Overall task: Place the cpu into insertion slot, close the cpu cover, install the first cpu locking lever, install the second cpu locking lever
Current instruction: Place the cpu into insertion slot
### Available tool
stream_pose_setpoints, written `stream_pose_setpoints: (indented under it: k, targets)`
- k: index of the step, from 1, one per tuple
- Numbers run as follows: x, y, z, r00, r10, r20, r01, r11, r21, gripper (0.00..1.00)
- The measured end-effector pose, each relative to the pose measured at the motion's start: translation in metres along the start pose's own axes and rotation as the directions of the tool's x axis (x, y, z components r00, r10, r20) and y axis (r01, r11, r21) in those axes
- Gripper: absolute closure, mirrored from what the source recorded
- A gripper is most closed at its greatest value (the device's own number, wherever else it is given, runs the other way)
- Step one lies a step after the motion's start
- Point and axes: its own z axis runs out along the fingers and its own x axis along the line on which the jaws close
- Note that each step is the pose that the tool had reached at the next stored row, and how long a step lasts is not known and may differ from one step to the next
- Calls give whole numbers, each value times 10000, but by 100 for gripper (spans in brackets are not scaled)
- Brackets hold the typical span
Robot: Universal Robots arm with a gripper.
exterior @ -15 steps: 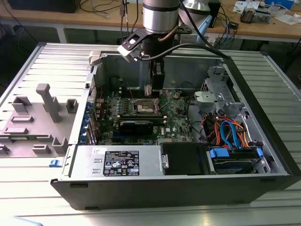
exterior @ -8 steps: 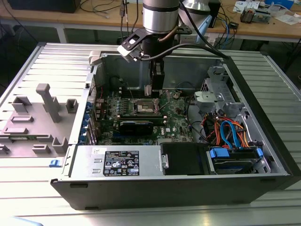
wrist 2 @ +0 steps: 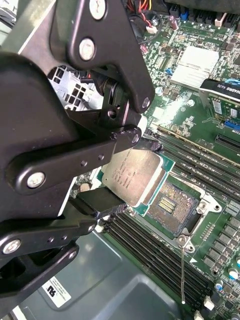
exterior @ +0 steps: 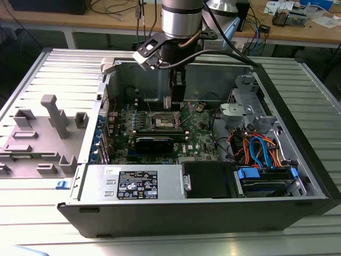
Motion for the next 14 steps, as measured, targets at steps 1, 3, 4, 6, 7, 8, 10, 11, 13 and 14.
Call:
stream_pose_setpoints:
  k: [1,3,4,6,7,8,10,11,13,14]
  targets:
    - [0,0,2,10000,22,1,-22,10000,2,45]
    - [1,0,4,10000,58,0,-58,10000,5,45]
    - [1,0,5,10000,85,2,-85,10000,8,45]
    - [1,0,7,9999,130,2,-130,9999,12,45]
    - [1,0,8,9999,158,4,-158,9999,15,45]
    - [1,0,9,9998,182,3,-182,9998,16,45]
    - [2,0,13,9998,219,4,-219,9998,20,45]
    - [2,0,14,9997,244,5,-244,9997,22,45]
    - [2,0,18,9996,273,5,-273,9996,25,45]
    - [3,-1,24,9995,303,5,-303,9995,27,45]
